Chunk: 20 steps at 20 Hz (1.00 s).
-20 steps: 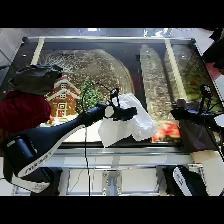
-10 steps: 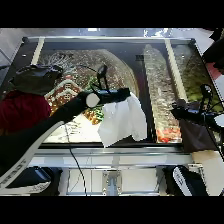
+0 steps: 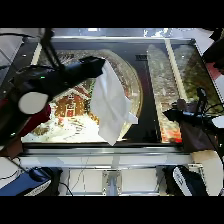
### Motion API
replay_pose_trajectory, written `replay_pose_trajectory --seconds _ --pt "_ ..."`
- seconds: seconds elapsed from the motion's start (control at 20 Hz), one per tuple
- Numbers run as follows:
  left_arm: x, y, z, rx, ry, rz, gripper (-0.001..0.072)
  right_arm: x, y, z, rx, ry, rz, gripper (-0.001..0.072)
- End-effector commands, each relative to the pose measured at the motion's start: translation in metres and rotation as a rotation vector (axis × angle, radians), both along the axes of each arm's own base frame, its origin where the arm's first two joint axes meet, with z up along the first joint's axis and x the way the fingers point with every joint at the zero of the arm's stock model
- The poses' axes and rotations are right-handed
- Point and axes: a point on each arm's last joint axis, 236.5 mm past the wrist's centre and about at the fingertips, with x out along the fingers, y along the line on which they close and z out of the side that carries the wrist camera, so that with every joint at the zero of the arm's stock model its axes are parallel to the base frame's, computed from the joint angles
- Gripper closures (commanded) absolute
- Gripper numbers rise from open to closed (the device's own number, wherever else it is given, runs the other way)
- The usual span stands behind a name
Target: Fold the shirts.
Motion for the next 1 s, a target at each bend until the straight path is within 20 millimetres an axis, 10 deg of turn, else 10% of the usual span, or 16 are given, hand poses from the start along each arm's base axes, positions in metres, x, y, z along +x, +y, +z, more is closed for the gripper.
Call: replay_pose_trajectory --seconds 0.0,0.25,0.55,0.95 --pt "-0.019 0.037 0.009 0.089 -0.018 0.038 0.0692 -0.02 0.044 -0.03 0.145 0.087 0.054 0.0257" --pt "-0.022 0.059 -0.04 0.272 0.113 0.058 0.0692 -0.007 0.133 -0.074 0.239 0.116 0.085 0.0226" --pt "-0.019 0.066 -0.047 0.322 0.114 0.077 0.0692 0.021 0.215 -0.116 0.218 0.221 0.179 0.0226" --pt "-0.009 0.07 -0.057 0.372 0.115 0.098 0.0692 0.077 0.242 -0.115 0.203 0.173 0.222 0.023"
